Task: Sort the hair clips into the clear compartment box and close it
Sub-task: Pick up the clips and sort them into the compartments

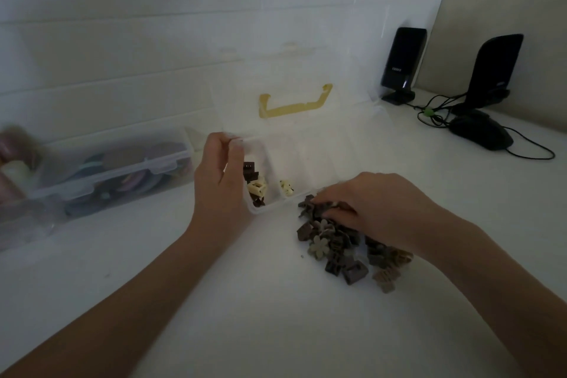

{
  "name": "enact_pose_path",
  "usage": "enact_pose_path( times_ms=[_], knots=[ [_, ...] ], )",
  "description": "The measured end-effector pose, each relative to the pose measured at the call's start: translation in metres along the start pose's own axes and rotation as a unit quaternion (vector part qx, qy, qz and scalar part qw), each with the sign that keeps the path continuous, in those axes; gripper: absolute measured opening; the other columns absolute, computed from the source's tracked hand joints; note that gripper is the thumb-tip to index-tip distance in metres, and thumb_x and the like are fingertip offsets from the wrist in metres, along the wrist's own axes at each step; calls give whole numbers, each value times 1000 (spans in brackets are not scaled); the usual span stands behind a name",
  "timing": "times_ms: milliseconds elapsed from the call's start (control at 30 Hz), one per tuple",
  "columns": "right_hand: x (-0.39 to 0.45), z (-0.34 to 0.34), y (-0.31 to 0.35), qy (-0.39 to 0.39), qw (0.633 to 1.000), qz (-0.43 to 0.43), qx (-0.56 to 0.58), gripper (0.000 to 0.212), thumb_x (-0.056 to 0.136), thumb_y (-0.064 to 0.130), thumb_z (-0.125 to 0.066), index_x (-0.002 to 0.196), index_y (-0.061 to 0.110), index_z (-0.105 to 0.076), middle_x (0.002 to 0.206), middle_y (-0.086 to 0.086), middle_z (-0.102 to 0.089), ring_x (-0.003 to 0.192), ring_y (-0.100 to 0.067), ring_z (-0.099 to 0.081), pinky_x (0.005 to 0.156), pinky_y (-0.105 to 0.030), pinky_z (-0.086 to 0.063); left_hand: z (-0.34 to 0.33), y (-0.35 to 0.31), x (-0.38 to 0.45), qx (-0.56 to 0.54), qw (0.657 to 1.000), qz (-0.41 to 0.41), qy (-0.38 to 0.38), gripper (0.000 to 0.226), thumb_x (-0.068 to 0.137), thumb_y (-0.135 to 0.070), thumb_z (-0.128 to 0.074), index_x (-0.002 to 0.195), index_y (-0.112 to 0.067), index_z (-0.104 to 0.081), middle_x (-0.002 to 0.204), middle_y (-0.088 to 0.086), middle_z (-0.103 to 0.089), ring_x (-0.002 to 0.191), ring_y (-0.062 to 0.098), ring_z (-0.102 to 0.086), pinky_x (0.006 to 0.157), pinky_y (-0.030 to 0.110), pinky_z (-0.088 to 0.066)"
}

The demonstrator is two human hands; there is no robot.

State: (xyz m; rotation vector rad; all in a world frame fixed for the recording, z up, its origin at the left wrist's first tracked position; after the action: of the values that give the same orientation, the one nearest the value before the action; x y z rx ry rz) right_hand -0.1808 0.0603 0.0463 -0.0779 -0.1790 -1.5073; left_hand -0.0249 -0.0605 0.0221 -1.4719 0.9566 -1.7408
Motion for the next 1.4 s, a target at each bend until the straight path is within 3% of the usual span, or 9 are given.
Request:
enact_pose_path(
  times_ms=[100,200,333,533,667,833,933,1067,1400],
  knots=[
    [0,4,4,-12,1000,-8,17,25,93,41,-48,116,41,-59,90,16,-63,80,-6,-57,69,-21,-42,1,-1,1,11,1000,-8,-3,12,98,-15,-42,89,-12,-48,71,-11,-50,58,-4,-46,53,11,-39],
    [0,2,3,-43,999,-8,28,12,90,39,-55,97,36,-65,57,19,-43,53,0,-41,54,-15,-34,2,3,1,9,1000,-8,-5,12,98,-16,-42,90,-10,-49,73,-9,-51,59,-2,-46,54,12,-39],
    [2,-6,5,-79,996,2,48,9,90,39,-55,91,35,-63,58,15,-50,55,-4,-48,52,-15,-35,2,5,2,9,1000,-18,-2,13,99,-17,-41,88,-12,-46,74,-4,-49,58,-1,-43,53,11,-37],
    [2,-5,6,-169,932,-27,319,7,88,22,-61,82,23,-65,61,7,-64,46,-7,-58,51,-15,-49,3,4,2,7,1000,-14,1,17,99,-18,-40,91,-5,-49,75,-1,-49,55,-2,-42,52,8,-36],
    [1,-6,8,-178,876,-46,446,9,92,14,-56,84,16,-60,78,-4,-70,50,-22,-65,43,-30,-52,3,3,1,7,1000,-21,2,21,100,-17,-41,94,1,-50,76,2,-50,56,-2,-42,53,6,-36],
    [3,-5,10,-179,826,-42,532,10,94,9,-51,85,9,-55,95,-8,-70,69,-24,-71,49,-32,-55,3,3,1,15,1000,-17,1,22,100,-19,-40,96,0,-50,88,16,-57,66,3,-47,57,7,-39],
    [4,-5,11,-191,822,-27,536,2,88,2,-59,88,3,-57,84,-11,-72,76,-24,-71,65,-33,-59,3,3,2,9,1000,-13,4,19,100,-20,-41,92,-5,-49,86,13,-57,66,2,-48,57,9,-39],
    [3,-3,13,-213,821,7,529,20,78,-3,-69,88,9,-57,92,-6,-72,90,-21,-70,81,-34,-57,3,4,0,12,1000,-22,5,22,100,-19,-41,95,0,-50,79,4,-54,59,-2,-45,54,7,-38],
    [3,-11,18,-254,844,6,471,19,81,-2,-68,91,12,-59,95,2,-69,100,-12,-65,91,-31,-52,3,5,0,9,999,-37,11,15,100,-20,-42,89,-12,-47,76,-6,-52,66,2,-47,62,17,-40]
  ],
)
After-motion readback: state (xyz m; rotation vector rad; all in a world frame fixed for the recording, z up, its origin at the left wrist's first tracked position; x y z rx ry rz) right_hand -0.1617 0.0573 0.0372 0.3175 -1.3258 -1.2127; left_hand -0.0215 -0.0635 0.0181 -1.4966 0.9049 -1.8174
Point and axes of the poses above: each hand's wrist, its own x-axis towards the middle knuckle, its own z-axis out of the back of the hand, y = z × x, the point moved 2 cm from there along x, towards the middle knuckle
